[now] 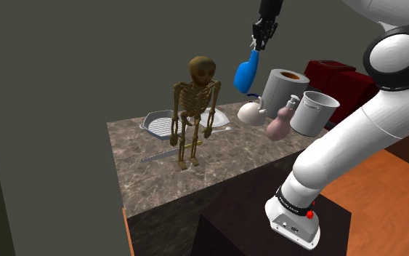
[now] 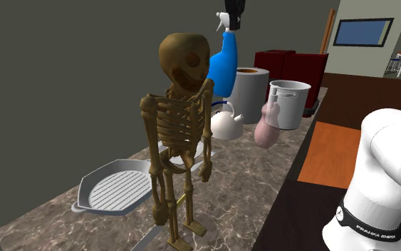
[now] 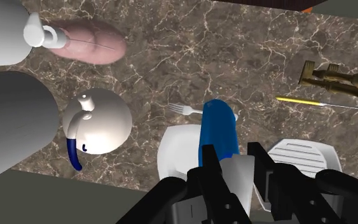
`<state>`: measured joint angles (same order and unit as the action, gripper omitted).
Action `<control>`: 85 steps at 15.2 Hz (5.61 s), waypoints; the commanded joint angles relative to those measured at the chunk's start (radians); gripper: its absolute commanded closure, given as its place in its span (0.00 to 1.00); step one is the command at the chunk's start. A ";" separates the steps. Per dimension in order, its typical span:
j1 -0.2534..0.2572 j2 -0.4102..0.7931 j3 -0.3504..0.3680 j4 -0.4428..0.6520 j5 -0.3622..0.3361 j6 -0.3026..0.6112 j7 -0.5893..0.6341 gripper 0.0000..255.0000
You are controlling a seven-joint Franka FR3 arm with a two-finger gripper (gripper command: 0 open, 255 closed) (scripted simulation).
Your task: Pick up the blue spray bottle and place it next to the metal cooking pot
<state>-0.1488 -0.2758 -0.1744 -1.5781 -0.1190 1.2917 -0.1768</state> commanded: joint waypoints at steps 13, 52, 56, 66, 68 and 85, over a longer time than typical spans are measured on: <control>-0.091 -0.093 -0.186 -0.039 -0.086 -0.014 -0.290 1.00; -0.224 -0.060 -0.573 -0.223 -0.166 0.295 -0.748 1.00; -0.230 -0.075 -0.574 -0.288 -0.177 0.346 -0.737 1.00; -0.241 -0.095 -0.588 -0.435 -0.199 0.476 -0.716 1.00; -0.243 -0.096 -0.593 -0.462 -0.202 0.502 -0.713 1.00; -0.245 -0.055 -0.654 -0.656 -0.213 0.735 -0.706 1.00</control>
<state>-0.3933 -0.3342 -0.8228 -2.2245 -0.3316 2.0125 -0.8810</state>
